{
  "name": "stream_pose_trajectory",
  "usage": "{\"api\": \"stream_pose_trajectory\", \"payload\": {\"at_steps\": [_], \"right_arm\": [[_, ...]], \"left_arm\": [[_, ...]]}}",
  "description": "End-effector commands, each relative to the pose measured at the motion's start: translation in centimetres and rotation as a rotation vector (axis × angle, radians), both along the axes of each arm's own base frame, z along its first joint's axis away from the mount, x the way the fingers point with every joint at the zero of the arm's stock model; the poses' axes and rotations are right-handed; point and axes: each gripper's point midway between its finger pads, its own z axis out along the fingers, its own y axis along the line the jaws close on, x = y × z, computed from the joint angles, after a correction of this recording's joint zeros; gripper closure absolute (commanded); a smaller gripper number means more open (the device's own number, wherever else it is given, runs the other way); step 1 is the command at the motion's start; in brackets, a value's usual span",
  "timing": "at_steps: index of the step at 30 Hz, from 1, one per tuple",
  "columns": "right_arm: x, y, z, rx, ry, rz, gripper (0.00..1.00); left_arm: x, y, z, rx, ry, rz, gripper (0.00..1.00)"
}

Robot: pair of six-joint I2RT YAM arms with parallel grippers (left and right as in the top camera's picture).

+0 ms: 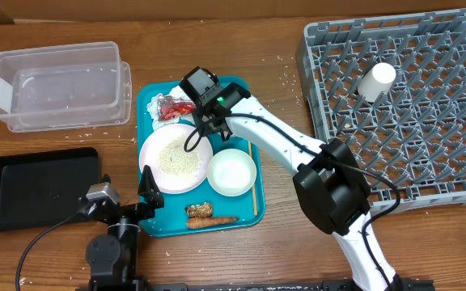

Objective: Sort waste into correct bins and load items into the dishwasher
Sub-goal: 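Move the right gripper to the white bowl and grasp its rim, then carry the white bowl to the dish rack and lower it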

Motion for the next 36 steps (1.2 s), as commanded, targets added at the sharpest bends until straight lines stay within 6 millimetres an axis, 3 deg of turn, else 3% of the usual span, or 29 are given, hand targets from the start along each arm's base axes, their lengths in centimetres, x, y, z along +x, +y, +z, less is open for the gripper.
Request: {"api": "stream_pose_trajectory", "payload": {"at_steps": [1, 6, 11, 19, 28, 33, 36], "right_arm": [[-0.8, 0.0, -1.5, -0.013, 0.034, 0.006, 0.52], [-1.5, -0.6, -2.9, -0.037, 0.057, 0.005, 0.52], [-1.4, -0.5, -2.7, -0.034, 0.053, 0.006, 0.54], [-0.9, -0.1, -1.2, -0.022, 0.037, 0.008, 0.70], [0.4, 0.3, 2.5, 0.008, 0.004, -0.002, 0.96], [1.4, -0.3, 5.2, 0.027, -0.017, -0.023, 0.96], [2.4, -1.5, 8.1, 0.049, -0.032, -0.065, 0.96]], "left_arm": [[0.0, -0.2, 0.1, -0.014, -0.009, -0.008, 0.00], [0.0, -0.2, 0.1, -0.014, -0.009, -0.008, 0.00], [0.0, -0.2, 0.1, -0.014, -0.009, -0.008, 0.00], [0.0, -0.2, 0.1, -0.014, -0.009, -0.008, 0.00], [0.0, -0.2, 0.1, -0.014, -0.009, -0.008, 0.00], [0.0, -0.2, 0.1, -0.014, -0.009, -0.008, 0.00], [0.0, -0.2, 0.1, -0.014, -0.009, -0.008, 0.00]]}}
